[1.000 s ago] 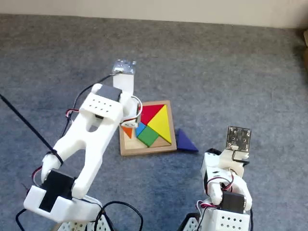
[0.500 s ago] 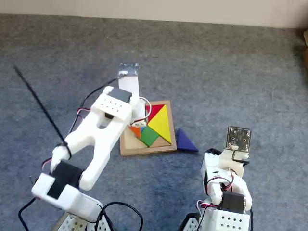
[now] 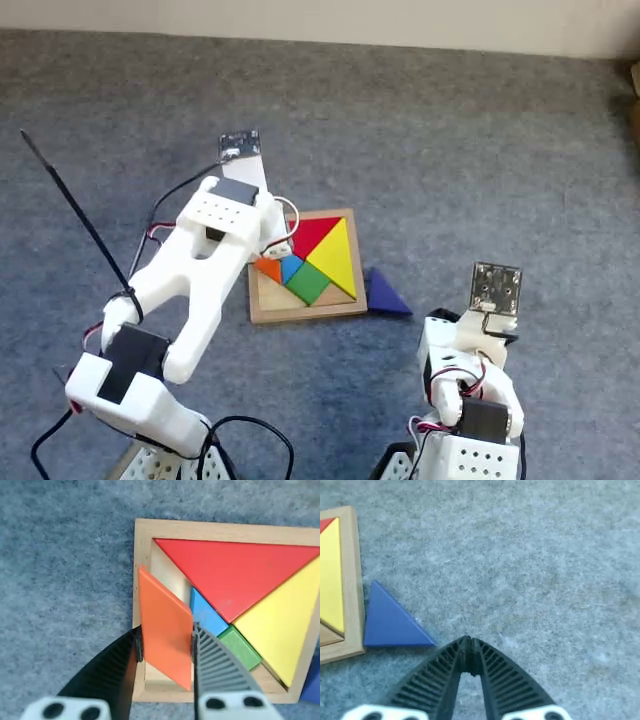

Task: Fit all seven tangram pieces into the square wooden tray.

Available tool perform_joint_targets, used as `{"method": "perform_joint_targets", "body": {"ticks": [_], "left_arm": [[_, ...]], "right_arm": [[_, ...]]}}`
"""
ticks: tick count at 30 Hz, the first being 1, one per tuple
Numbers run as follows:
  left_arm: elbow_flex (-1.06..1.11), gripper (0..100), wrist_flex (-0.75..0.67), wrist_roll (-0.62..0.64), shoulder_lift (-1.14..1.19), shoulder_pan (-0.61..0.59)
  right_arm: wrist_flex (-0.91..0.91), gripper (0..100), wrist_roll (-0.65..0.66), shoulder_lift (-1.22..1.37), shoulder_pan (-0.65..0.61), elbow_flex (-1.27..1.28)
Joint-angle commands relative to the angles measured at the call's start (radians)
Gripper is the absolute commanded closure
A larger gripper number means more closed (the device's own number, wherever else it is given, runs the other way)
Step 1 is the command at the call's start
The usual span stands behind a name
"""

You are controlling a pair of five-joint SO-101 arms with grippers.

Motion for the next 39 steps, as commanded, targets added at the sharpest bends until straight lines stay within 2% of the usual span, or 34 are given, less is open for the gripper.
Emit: {"method": "perform_joint_targets", "body": {"ticks": [1,4,20,23,28,31,39], "left_arm": [[-0.045,81,-0.009,0.012,-0.004,-0.018],[-0.044,78,-0.009,0.041,-0.004,-0.018],[-0.038,78,-0.006,0.037,-0.012,-0.018],[-0.035,78,-0.006,0.029,-0.004,-0.056],[-0.033,78,-0.006,-0.167,-0.002,-0.15],[-0.005,78,-0.012,-0.273,0.01,-0.154],[-0.079,78,-0.006,-0.302,0.157,-0.099]], "right_arm": [[0.004,99.5,-0.006,-0.007,0.012,0.113],[0.004,99.5,-0.006,-0.007,0.012,0.113],[0.004,99.5,-0.006,-0.007,0.012,0.113],[0.004,99.5,-0.006,-0.007,0.012,0.113],[0.004,99.5,-0.006,-0.007,0.012,0.113],[0.004,99.5,-0.006,-0.007,0.012,0.113],[0.004,99.5,-0.006,-0.007,0.012,0.113]]}}
